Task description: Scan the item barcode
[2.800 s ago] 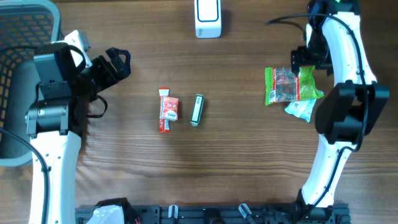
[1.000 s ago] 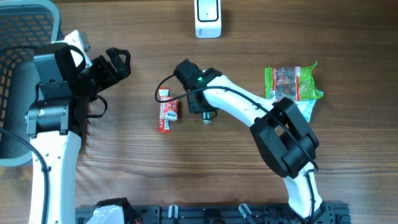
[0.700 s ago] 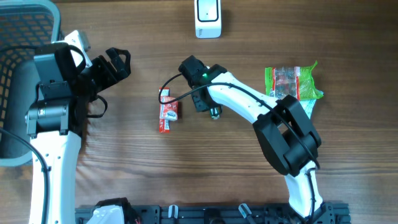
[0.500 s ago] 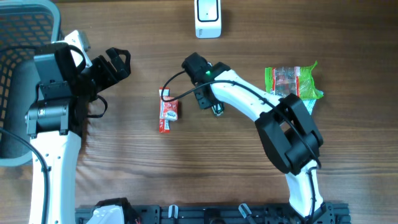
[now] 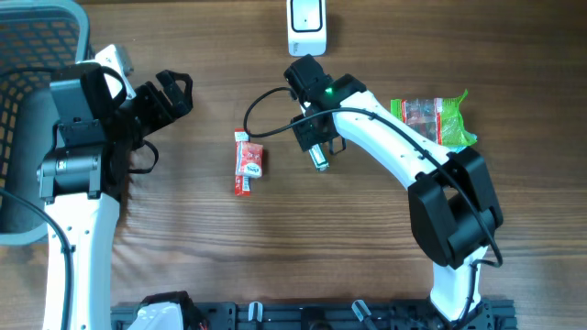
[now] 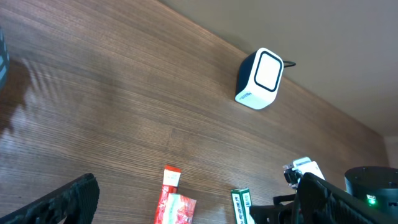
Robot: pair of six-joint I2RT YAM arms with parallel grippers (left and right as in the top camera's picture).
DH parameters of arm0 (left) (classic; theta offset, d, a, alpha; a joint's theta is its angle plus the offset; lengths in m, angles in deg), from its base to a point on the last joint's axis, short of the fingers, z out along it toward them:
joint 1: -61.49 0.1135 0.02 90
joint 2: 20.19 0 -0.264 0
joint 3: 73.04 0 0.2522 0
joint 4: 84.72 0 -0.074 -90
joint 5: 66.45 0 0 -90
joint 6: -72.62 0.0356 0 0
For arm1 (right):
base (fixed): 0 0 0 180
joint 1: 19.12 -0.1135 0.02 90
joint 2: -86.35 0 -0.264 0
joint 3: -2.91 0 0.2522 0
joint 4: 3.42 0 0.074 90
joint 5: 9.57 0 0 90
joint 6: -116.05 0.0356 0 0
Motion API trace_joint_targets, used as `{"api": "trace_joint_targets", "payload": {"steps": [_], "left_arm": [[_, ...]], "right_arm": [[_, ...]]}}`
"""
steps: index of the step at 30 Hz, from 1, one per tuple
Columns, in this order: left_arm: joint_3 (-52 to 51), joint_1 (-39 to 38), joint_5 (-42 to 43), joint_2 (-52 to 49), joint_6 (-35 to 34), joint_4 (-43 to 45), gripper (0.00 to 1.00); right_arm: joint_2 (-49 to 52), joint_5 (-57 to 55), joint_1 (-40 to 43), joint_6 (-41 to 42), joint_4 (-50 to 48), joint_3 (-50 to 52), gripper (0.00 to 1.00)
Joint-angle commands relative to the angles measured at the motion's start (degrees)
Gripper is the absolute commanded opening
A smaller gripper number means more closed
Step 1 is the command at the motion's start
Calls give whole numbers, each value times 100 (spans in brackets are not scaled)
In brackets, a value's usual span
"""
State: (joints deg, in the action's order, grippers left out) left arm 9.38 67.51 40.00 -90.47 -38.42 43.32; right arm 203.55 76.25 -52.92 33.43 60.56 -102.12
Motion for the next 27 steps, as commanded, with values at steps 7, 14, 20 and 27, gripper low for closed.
{"api": "trace_joint_targets", "payload": {"steps": [7, 14, 20, 27], "left_arm": [[0, 26, 87, -22, 116, 17, 100], [0, 26, 87, -22, 116, 17, 100], [0, 26, 87, -22, 116, 17, 100], [0, 26, 87, -22, 116, 17, 100]], "right_arm": [[-42, 551, -2, -144, -420, 695, 64], [-42, 422, -2, -138, -448, 763, 55], [-42, 420, -2, -136, -529, 1010, 51], [-42, 420, -2, -136, -560, 1147, 47]]}}
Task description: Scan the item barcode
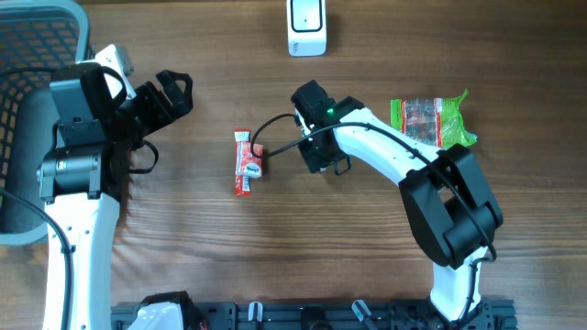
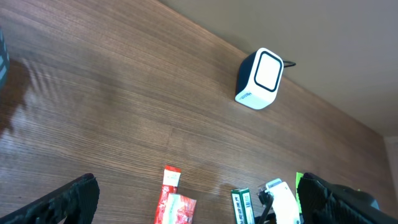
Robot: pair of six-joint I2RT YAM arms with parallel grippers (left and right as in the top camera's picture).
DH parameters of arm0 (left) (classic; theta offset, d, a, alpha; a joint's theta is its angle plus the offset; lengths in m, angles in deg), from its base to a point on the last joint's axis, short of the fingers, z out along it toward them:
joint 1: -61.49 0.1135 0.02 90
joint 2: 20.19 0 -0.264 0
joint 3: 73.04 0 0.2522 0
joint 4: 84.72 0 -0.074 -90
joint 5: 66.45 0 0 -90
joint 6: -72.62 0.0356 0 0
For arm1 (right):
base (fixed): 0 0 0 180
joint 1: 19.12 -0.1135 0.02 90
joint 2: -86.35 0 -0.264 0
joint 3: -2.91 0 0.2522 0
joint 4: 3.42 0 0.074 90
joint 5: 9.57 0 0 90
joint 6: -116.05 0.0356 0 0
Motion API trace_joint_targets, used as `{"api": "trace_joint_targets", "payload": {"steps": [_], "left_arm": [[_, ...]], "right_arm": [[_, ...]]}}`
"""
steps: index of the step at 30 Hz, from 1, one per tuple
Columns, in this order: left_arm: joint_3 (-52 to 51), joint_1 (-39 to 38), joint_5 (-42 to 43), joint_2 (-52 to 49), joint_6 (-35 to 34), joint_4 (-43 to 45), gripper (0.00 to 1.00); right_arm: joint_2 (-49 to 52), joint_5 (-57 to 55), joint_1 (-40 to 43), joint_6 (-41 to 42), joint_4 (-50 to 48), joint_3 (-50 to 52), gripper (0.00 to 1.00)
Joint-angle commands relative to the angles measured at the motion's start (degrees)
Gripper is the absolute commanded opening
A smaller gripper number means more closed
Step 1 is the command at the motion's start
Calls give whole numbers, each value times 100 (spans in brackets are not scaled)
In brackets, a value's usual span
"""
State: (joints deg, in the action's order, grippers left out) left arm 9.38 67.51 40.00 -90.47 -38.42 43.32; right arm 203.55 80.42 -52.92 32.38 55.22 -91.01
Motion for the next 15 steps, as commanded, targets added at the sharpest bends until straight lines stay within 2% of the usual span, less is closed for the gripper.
{"api": "trace_joint_targets", "payload": {"steps": [1, 6, 12, 15], "left_arm": [[0, 26, 87, -22, 116, 17, 100], [0, 26, 87, -22, 116, 17, 100], [0, 26, 90, -22, 116, 17, 100], [0, 26, 87, -22, 116, 17, 100]], "right_arm": [[-42, 2, -2, -31, -24, 37, 47], [-79, -92, -2, -31, -109, 28, 38], [-420, -146, -2, -68, -146, -68, 37], [-608, -146, -2, -181, -225, -68, 29]]}}
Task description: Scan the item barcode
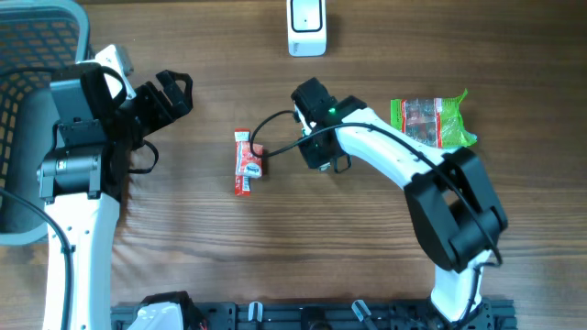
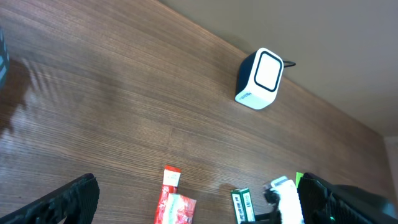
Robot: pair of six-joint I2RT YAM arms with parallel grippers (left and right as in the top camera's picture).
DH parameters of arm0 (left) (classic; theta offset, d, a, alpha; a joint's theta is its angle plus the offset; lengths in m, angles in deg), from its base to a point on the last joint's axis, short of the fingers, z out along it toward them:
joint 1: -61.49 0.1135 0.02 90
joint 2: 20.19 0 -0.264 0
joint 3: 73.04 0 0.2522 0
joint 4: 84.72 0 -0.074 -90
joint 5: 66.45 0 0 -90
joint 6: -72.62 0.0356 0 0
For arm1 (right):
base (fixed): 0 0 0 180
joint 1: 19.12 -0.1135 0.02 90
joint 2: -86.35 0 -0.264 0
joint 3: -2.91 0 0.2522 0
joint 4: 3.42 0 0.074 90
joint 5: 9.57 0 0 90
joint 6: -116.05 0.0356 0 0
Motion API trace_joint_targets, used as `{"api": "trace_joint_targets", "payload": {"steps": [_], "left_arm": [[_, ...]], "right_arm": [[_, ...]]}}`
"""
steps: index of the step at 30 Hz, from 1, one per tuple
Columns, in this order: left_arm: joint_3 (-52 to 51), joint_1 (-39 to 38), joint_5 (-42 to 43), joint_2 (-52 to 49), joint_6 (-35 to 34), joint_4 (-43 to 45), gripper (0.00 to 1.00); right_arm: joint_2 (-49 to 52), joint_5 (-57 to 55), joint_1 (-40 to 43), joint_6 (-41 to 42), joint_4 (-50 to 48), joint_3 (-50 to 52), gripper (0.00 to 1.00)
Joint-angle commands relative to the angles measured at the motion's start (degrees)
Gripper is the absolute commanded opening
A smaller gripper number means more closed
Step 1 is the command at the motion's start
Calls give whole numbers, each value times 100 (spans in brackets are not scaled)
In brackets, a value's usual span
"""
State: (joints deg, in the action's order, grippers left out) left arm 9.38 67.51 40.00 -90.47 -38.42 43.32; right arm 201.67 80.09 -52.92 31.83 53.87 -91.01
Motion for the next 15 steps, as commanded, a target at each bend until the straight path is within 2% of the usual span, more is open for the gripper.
{"api": "trace_joint_targets", "payload": {"steps": [1, 6, 8, 11, 15], "left_arm": [[0, 26, 87, -22, 116, 17, 100], [0, 26, 87, -22, 116, 17, 100], [0, 26, 87, -22, 114, 17, 100], [0, 26, 87, -22, 116, 17, 100], [0, 26, 87, -22, 116, 17, 100]], "right_arm": [[-428, -114, -2, -127, -105, -68, 28], [-433, -111, -2, -107, -133, -61, 28], [-428, -114, -2, -107, -162, -55, 35], [-417, -184, 0, -90, -328, 13, 35], [-417, -570, 101, 435, -728, 90, 15]]}}
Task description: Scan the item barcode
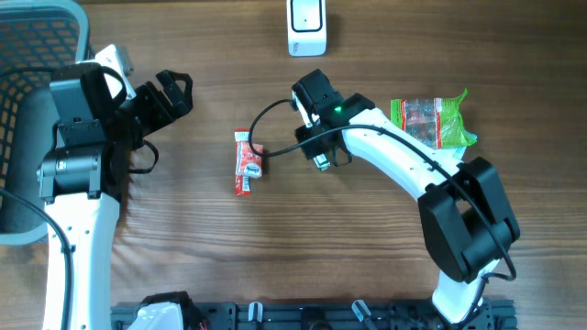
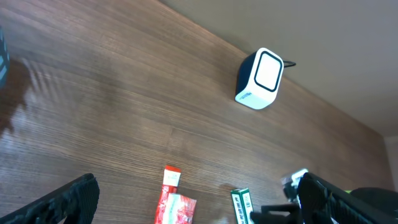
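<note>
A small green box with a barcode label shows under my right gripper, which appears shut on it at mid-table. In the left wrist view the green box sits by a dark finger of the right gripper. The white scanner stands at the table's far edge, and the left wrist view shows the scanner from the side. My left gripper stands open at the left, holding nothing, with its fingers far apart.
A red packet lies left of the green box; the left wrist view has the red packet too. A green snack bag lies at the right. A grey basket fills the far left corner.
My right arm has risen a little, so the end of the green box shows under its gripper again. The left arm, red packet and snack bag have not moved.
First my right gripper hung over the green box with the box's end showing. Then it sat lower and covered the box, and stayed there. Now it stands higher with the box under it. The left arm kept still throughout.
</note>
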Robot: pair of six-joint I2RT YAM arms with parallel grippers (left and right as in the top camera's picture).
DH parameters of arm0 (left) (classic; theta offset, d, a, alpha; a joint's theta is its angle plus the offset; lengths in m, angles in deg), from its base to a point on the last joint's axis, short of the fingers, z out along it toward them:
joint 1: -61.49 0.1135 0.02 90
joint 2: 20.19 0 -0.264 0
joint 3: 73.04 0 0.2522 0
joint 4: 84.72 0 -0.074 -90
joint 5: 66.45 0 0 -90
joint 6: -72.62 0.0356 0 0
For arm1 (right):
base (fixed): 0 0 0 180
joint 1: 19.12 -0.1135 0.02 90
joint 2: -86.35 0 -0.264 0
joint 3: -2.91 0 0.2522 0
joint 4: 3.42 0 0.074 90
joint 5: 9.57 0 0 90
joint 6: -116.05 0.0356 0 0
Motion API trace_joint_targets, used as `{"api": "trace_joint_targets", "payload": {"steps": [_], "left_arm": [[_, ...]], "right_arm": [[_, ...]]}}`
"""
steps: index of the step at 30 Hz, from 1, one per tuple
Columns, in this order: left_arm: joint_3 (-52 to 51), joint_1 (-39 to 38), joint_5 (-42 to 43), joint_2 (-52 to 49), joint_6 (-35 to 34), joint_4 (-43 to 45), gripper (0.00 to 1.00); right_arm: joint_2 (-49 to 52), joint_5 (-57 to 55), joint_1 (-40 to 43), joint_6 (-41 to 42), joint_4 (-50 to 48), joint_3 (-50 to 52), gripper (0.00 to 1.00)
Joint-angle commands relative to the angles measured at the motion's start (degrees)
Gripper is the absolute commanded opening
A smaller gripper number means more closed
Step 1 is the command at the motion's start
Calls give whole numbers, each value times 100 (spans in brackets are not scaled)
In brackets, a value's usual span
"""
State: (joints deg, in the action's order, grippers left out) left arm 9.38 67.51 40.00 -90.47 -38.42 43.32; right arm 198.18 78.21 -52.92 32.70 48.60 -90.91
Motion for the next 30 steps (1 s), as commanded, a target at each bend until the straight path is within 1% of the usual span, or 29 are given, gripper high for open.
{"api": "trace_joint_targets", "payload": {"steps": [1, 2, 5, 9, 13, 18, 21, 23, 26, 30], "left_arm": [[0, 26, 87, -22, 116, 17, 100], [0, 26, 87, -22, 116, 17, 100], [0, 26, 87, -22, 116, 17, 100], [0, 26, 87, -22, 116, 17, 100], [0, 26, 87, -22, 116, 17, 100], [0, 26, 87, -22, 116, 17, 100], [0, 26, 87, -22, 116, 17, 100], [0, 26, 87, -22, 116, 17, 100], [0, 26, 87, -22, 116, 17, 100], [0, 26, 87, -22, 116, 17, 100]], "right_arm": [[-66, -376, 166, 439, -295, 79, 8], [-68, -372, 238, 584, -334, 79, 4], [-66, -195, 485, 1014, -278, 83, 4], [-59, 560, 809, 1027, -350, 284, 4], [-59, 994, 859, 1029, -728, 713, 4], [-59, 2186, 831, 1021, -852, 852, 4], [-59, 3554, 820, 688, -997, 852, 4], [-63, 4175, 811, 551, -1019, 850, 4], [-66, 4286, 811, 533, -975, 850, 4], [-66, 3790, 811, 540, -898, 850, 5]]}}
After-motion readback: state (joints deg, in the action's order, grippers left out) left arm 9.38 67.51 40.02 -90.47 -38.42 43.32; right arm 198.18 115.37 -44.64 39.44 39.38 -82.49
